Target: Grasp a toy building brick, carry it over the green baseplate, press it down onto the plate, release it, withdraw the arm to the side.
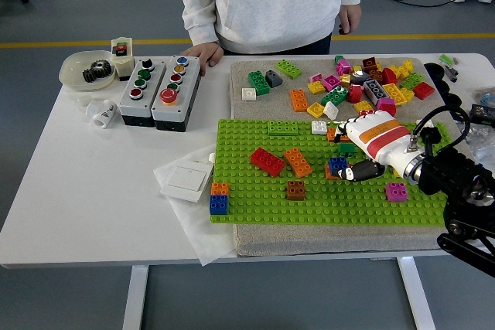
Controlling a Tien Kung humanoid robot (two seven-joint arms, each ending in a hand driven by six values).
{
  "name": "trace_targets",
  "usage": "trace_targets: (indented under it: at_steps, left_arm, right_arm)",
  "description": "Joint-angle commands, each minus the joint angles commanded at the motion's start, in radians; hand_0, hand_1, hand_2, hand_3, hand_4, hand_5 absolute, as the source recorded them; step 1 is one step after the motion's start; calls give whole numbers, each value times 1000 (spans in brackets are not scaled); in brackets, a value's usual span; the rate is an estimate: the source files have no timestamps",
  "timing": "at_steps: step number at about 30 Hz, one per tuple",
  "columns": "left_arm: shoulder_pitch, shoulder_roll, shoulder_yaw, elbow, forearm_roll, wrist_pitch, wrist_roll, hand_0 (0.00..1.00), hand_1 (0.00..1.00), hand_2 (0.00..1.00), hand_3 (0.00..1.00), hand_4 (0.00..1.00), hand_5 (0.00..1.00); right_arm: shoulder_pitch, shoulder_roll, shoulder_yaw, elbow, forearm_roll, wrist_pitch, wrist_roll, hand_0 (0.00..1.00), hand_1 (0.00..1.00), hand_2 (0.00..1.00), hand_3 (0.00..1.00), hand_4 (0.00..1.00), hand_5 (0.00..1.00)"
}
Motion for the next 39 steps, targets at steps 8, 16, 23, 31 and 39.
trace_targets:
  at_steps: [8,16,23,31,39]
  left_arm:
    - [0,1,-3,1,5,1,1,780,766,771,585,619,618]
    - [2,1,-7,2,11,0,2,780,765,771,585,619,617]
    - [5,0,-11,1,17,-1,4,779,765,771,585,619,617]
    - [9,0,-13,1,19,-3,4,779,763,770,586,619,618]
    - [13,-1,-16,-1,25,-5,6,779,762,770,585,619,619]
  right_arm:
    - [-83,-69,52,183,158,-103,-116,644,661,740,668,911,516]
    - [-131,-103,60,330,229,-85,-197,668,670,738,640,901,534]
    - [-137,-96,34,330,222,-94,-172,671,673,737,638,899,535]
    - [-133,-78,24,330,200,-114,-155,685,678,731,634,892,542]
    - [-104,-36,-7,300,225,-104,-130,686,678,730,633,885,560]
